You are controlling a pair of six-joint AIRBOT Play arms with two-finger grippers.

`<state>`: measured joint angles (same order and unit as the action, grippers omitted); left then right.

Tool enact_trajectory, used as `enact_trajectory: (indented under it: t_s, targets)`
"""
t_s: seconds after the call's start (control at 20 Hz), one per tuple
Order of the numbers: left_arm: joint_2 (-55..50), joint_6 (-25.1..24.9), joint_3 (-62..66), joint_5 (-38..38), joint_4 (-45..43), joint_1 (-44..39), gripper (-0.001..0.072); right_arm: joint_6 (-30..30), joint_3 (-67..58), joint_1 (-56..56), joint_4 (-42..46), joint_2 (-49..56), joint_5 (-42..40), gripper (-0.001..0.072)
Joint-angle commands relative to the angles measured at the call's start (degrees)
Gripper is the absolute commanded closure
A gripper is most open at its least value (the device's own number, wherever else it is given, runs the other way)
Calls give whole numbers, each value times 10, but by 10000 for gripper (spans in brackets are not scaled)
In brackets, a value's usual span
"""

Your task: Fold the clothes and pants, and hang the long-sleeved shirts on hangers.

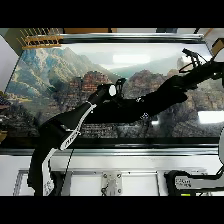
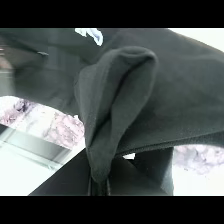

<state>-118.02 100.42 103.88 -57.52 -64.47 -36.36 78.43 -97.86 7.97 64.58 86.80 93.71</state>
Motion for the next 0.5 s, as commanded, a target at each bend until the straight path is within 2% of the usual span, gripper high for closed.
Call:
enact_trajectory:
  t_s: [0.0, 0.45]
  targets:
    - [-37, -1, 47, -13, 2, -17, 703, 27, -56, -58, 32, -4, 26, 702]
    - [-34, 0, 48, -16, 0, -15, 704, 31, -92, -156, 38, -3, 16, 702]
